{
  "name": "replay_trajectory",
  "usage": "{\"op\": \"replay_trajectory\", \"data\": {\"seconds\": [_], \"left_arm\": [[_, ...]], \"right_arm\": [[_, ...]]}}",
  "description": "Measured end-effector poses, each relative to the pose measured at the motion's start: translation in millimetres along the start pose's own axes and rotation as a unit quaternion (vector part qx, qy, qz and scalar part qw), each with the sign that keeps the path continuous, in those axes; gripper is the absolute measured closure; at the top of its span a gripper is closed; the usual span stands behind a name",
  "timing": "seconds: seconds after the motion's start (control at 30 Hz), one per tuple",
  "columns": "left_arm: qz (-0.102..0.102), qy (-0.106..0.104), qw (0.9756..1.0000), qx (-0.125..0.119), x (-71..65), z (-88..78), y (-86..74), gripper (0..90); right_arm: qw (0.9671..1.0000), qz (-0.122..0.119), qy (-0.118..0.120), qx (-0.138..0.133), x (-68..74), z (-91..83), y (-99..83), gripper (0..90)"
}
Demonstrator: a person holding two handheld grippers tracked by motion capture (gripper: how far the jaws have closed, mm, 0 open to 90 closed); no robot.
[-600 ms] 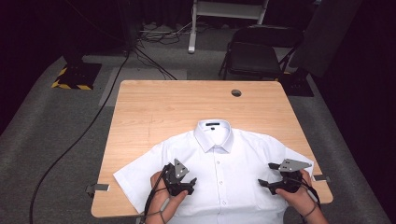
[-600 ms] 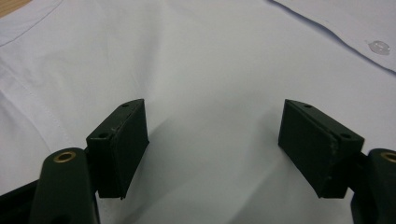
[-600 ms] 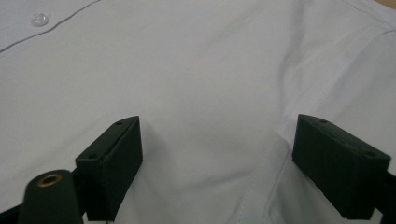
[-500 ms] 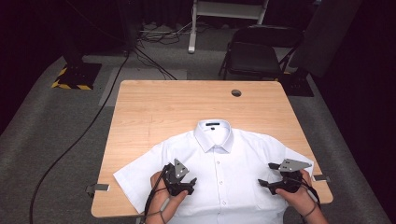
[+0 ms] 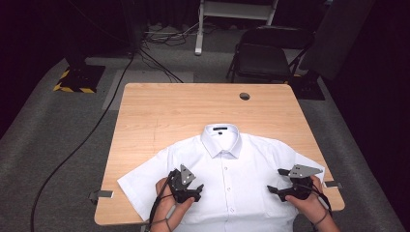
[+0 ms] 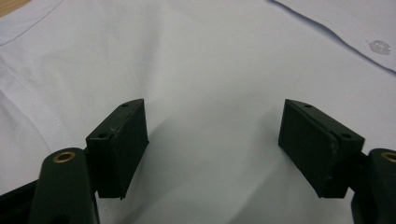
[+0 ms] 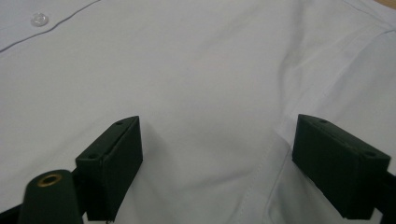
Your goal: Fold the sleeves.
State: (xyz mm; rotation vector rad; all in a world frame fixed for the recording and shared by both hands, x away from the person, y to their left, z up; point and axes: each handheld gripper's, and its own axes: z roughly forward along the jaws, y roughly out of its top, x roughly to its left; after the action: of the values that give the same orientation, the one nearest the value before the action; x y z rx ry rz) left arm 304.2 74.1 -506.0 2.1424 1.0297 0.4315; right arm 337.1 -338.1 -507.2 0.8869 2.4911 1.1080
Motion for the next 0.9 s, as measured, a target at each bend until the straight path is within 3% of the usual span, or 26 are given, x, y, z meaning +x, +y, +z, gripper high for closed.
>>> {"op": "replay_trajectory", "data": {"seconds": [0.9], "left_arm": [[-0.005,0.008,0.9999,0.005,0.2,-0.1,0.1,19.5]], "right_arm": [[1.0000,0.000,0.000,0.000,0.0,0.0,0.0,16.0]]}}
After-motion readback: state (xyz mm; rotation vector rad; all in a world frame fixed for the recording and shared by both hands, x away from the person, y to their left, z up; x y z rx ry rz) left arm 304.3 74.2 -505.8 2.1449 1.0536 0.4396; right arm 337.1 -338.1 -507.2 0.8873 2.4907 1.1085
